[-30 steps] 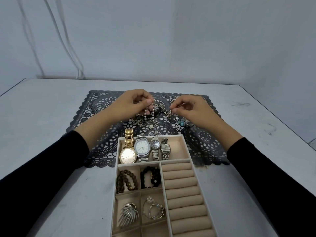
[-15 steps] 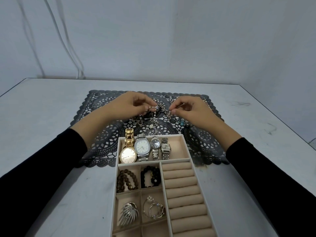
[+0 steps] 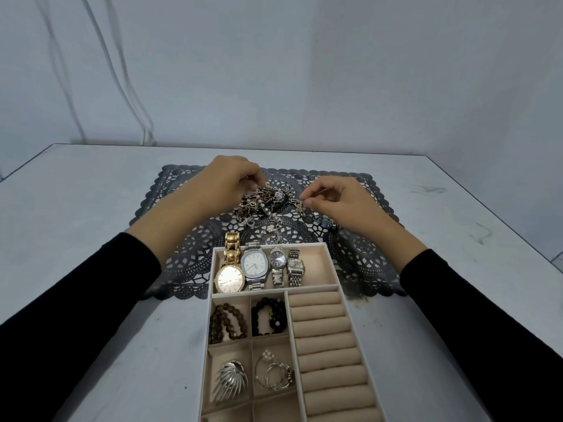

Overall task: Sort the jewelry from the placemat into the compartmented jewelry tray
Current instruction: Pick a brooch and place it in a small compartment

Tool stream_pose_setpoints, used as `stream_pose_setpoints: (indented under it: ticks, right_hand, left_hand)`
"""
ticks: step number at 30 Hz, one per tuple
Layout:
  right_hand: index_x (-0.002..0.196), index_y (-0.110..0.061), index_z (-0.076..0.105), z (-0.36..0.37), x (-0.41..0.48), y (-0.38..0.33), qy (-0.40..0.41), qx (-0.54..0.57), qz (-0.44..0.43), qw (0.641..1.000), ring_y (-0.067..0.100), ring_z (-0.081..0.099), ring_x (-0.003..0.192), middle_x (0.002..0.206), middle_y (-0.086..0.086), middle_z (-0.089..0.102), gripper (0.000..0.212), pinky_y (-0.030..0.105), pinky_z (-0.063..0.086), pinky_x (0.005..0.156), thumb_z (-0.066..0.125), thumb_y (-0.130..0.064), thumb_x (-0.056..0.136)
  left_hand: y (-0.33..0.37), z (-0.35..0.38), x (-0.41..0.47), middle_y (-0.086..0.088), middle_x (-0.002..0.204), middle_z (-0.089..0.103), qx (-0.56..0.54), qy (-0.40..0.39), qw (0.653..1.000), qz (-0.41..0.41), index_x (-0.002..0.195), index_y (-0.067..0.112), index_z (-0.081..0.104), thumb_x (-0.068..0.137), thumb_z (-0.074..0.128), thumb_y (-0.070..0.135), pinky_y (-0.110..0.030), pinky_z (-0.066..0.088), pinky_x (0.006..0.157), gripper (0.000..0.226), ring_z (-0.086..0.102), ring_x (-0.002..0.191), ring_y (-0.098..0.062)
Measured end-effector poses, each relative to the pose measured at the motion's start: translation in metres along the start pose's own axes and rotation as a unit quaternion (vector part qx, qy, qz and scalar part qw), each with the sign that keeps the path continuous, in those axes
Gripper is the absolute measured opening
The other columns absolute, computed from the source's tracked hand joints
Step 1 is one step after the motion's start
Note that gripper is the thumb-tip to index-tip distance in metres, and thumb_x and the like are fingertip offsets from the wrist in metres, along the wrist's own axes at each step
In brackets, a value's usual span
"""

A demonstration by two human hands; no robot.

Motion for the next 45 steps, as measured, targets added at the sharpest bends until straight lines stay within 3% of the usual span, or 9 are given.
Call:
stream_pose_setpoints:
  ticks: [5,11,14,20,25,29,31,35,45]
  right_hand:
    - [0.093,-0.010,0.071,0.001,-0.002,-0.005,0.003,0.024,0.006,1.000,0.005,0.065,0.071,0.084,0.005,0.073,0.008,0.014,0.051,0.068,0.069,-0.009,0.086]
    - [0.095,-0.008,0.072,0.004,-0.005,-0.013,0.034,0.055,0.009,0.998,0.014,0.069,0.075,0.085,0.010,0.074,0.011,0.013,0.051,0.066,0.071,-0.007,0.084]
    - [0.094,-0.007,0.071,0.003,-0.009,-0.019,0.054,0.092,0.015,0.994,0.014,0.069,0.076,0.087,0.011,0.074,0.012,0.016,0.053,0.066,0.072,-0.005,0.082]
    - [0.090,-0.010,0.072,-0.004,-0.015,-0.035,0.102,0.142,0.018,0.984,0.008,0.069,0.075,0.084,0.004,0.075,0.011,0.018,0.052,0.073,0.075,-0.009,0.080]
    - [0.088,-0.011,0.073,-0.005,-0.023,-0.052,0.120,0.180,0.006,0.976,0.015,0.068,0.081,0.086,0.005,0.075,0.011,0.046,0.052,0.086,0.076,-0.007,0.078]
    - [0.090,-0.009,0.073,-0.006,-0.032,-0.066,0.116,0.197,-0.013,0.973,0.020,0.068,0.082,0.087,0.012,0.074,0.011,0.058,0.046,0.090,0.075,-0.006,0.079]
    - [0.090,-0.009,0.073,-0.006,-0.037,-0.073,0.113,0.209,-0.026,0.971,0.020,0.068,0.083,0.089,0.012,0.074,0.011,0.055,0.049,0.088,0.074,-0.004,0.079]
    - [0.090,-0.006,0.072,-0.004,-0.051,-0.084,0.090,0.240,-0.057,0.965,0.014,0.068,0.081,0.088,0.007,0.074,0.012,0.024,0.054,0.078,0.072,0.000,0.079]
    - [0.095,-0.001,0.070,0.004,-0.104,-0.100,0.008,0.256,-0.075,0.964,0.017,0.068,0.081,0.087,0.010,0.073,0.015,0.023,0.054,0.077,0.070,-0.001,0.080]
  left_hand:
    - [0.002,-0.011,-0.004,0.012,0.081,0.065,-0.033,0.034,0.999,-0.006,0.093,0.018,0.073,0.090,0.061,-0.002,-0.004,0.037,0.066,0.024,0.067,0.085,-0.009]
    - [0.016,-0.018,-0.014,0.018,0.081,0.069,-0.153,0.083,0.984,-0.042,0.087,0.029,0.069,0.092,0.065,0.010,-0.016,0.044,0.068,0.019,0.063,0.074,0.007]
    - [0.020,-0.023,-0.020,0.010,0.083,0.073,-0.218,0.117,0.967,-0.062,0.087,0.032,0.070,0.092,0.066,0.013,-0.028,0.053,0.076,0.019,0.069,0.081,-0.005]
    - [0.032,-0.035,-0.034,0.001,0.090,0.074,-0.315,0.165,0.930,-0.092,0.093,0.024,0.072,0.092,0.066,0.013,-0.026,0.056,0.082,0.012,0.072,0.088,-0.010]
    - [0.041,-0.049,-0.047,0.000,0.090,0.074,-0.366,0.188,0.908,-0.085,0.094,0.018,0.071,0.091,0.066,0.008,-0.018,0.054,0.080,0.012,0.072,0.087,-0.007]
    - [0.046,-0.056,-0.060,0.000,0.088,0.074,-0.372,0.195,0.904,-0.084,0.093,0.019,0.071,0.090,0.067,0.008,-0.026,0.057,0.086,0.012,0.072,0.087,-0.009]
    - [0.050,-0.059,-0.067,0.001,0.087,0.074,-0.375,0.197,0.902,-0.079,0.092,0.020,0.072,0.090,0.067,0.008,-0.028,0.056,0.089,0.013,0.072,0.088,-0.011]
    - [0.059,-0.065,-0.083,-0.001,0.088,0.074,-0.384,0.199,0.899,-0.074,0.093,0.019,0.072,0.089,0.068,0.008,-0.032,0.056,0.091,0.012,0.072,0.092,-0.017]
    - [0.079,-0.066,-0.129,0.007,0.083,0.074,-0.386,0.212,0.895,-0.068,0.093,0.019,0.072,0.090,0.067,0.007,-0.029,0.056,0.087,0.013,0.070,0.084,-0.008]
Point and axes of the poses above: each hand's wrist, its own x-axis towards the middle knuckle, its own z-axis out of the palm, y = z × x, the point moved 2 cm from there along x, towards the middle knuckle
